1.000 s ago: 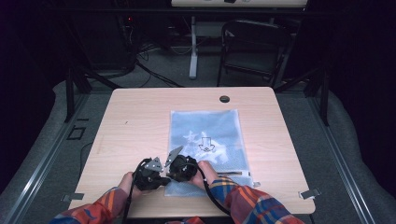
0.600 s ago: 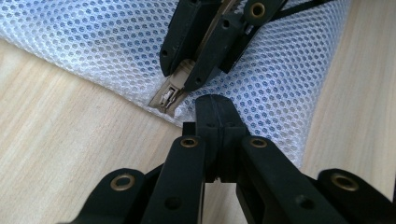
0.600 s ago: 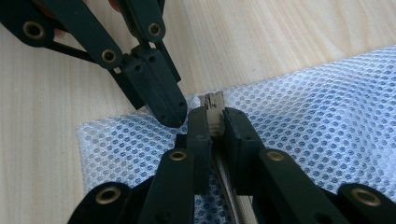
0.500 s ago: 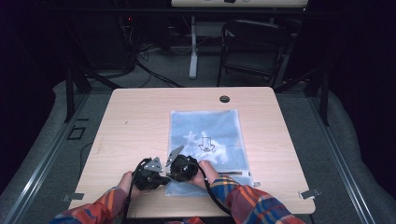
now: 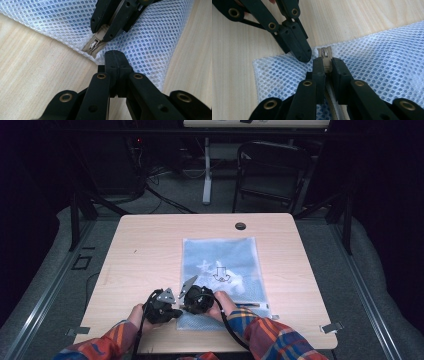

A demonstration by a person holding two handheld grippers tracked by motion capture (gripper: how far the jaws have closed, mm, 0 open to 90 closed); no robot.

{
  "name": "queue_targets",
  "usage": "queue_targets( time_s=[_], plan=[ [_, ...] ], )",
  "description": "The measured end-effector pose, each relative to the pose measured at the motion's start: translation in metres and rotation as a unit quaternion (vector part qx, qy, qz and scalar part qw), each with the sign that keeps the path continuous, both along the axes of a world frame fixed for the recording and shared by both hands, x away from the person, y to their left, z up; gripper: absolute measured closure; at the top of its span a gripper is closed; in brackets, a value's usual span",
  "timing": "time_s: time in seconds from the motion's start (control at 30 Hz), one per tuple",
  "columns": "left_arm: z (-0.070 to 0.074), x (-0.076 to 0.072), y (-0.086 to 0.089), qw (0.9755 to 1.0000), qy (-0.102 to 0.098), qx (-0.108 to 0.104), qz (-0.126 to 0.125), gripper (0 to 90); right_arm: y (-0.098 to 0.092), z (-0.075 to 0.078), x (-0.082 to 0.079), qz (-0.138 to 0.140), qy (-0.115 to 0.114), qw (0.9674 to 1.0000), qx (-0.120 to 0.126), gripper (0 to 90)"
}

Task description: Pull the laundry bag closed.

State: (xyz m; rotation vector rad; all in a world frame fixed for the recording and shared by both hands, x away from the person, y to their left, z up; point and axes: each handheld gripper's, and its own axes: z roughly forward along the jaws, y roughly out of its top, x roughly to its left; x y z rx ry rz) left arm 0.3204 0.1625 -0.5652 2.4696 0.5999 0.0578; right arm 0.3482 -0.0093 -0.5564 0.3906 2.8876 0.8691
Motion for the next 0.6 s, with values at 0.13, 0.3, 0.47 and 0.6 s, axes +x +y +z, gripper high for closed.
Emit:
queue_targets(
  time_s=[0.13,0.3,0.47,0.6],
  plan=[
    [0.004,-0.002,0.000,0.9996,-0.015,-0.011,-0.020,90.0,0.001,-0.002,0.001,-0.004,0.007,1.0000,0.002,82.0],
    [0.006,-0.014,-0.014,0.9963,-0.038,-0.020,-0.074,89.7,0.000,-0.002,0.003,-0.003,0.019,0.9998,0.010,82.0],
    [-0.003,-0.008,-0.012,0.9986,-0.009,-0.022,-0.048,90.0,-0.001,-0.003,0.004,0.000,0.012,0.9999,0.010,82.1],
    [-0.004,-0.008,-0.010,0.9989,0.005,-0.030,-0.036,90.0,-0.003,-0.002,0.004,0.001,0.013,0.9999,0.008,82.2]
  ],
)
